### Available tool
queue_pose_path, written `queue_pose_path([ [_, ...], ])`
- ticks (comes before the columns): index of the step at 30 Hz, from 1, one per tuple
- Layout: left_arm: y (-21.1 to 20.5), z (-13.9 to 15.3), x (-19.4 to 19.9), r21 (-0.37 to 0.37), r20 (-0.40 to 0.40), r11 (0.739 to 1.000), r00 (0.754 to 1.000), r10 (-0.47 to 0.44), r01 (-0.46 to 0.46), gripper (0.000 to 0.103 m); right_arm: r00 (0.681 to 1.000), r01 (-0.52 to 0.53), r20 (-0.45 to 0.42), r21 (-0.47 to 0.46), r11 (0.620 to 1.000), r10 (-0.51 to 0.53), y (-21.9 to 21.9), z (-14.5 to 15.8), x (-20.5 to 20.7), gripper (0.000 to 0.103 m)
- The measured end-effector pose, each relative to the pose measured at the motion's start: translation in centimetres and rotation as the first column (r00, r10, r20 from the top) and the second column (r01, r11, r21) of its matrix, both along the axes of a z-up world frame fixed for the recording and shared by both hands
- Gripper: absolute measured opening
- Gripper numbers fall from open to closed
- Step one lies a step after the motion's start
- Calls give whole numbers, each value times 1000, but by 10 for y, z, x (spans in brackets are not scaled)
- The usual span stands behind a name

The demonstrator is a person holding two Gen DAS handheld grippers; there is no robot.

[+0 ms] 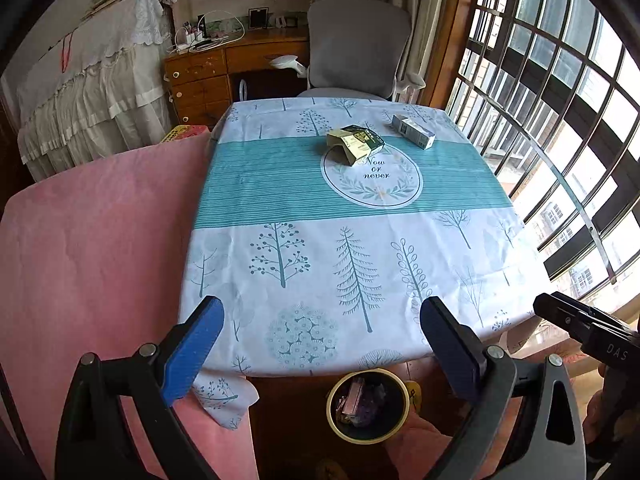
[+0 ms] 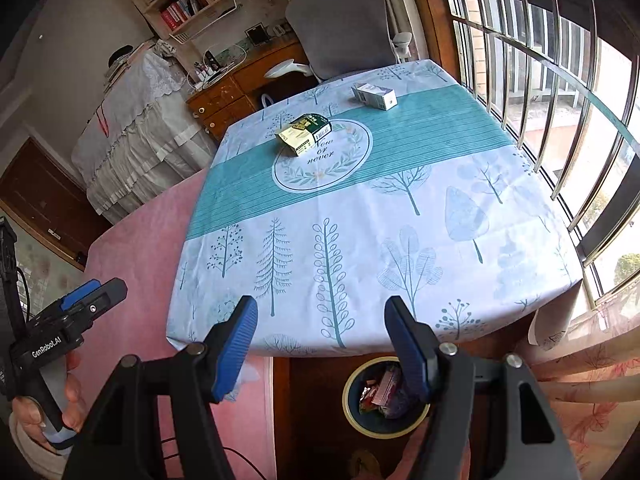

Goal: Collect trash
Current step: 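Raise both open tools from the bin back over the table, then grasp the green chocolate bag with the left tool while the right tool grasps the white box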

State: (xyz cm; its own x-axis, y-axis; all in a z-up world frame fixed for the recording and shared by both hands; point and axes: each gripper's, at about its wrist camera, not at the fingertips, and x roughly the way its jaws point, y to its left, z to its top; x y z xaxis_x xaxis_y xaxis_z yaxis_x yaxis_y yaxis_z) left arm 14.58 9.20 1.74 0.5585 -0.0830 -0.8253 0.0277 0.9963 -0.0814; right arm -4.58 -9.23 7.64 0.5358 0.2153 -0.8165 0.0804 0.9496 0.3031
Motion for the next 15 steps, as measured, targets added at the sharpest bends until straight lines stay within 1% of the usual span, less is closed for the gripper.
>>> queue_pose_path([
  [3, 2, 2, 38, -40, -14, 999, 1000, 21, -21, 98, 999, -26, 19, -31, 999, 27, -13, 5, 40, 66],
  [5, 1, 0, 67, -54, -24, 998, 999, 33, -34, 98, 998, -48, 25, -52, 997, 49, -25, 5, 72, 66],
  [8, -7, -9, 119, -66, -61, 996, 997, 56, -60, 98, 996, -85, 23, -50, 995, 86, -46, -1, 128, 66],
  [11, -22, -22, 177, -53, -106, 997, 993, 49, -55, 98, 994, -107, 2, -52, 993, 108, -68, -11, 184, 66],
  [13, -38, -36, 221, -34, -154, 999, 988, 15, -21, 98, 992, -128, -18, -41, 991, 128, -82, -19, 221, 66],
  [15, -54, -49, 260, 1, -177, 1000, 984, -22, 22, 98, 987, -158, -30, -48, 986, 157, -95, -27, 255, 66],
])
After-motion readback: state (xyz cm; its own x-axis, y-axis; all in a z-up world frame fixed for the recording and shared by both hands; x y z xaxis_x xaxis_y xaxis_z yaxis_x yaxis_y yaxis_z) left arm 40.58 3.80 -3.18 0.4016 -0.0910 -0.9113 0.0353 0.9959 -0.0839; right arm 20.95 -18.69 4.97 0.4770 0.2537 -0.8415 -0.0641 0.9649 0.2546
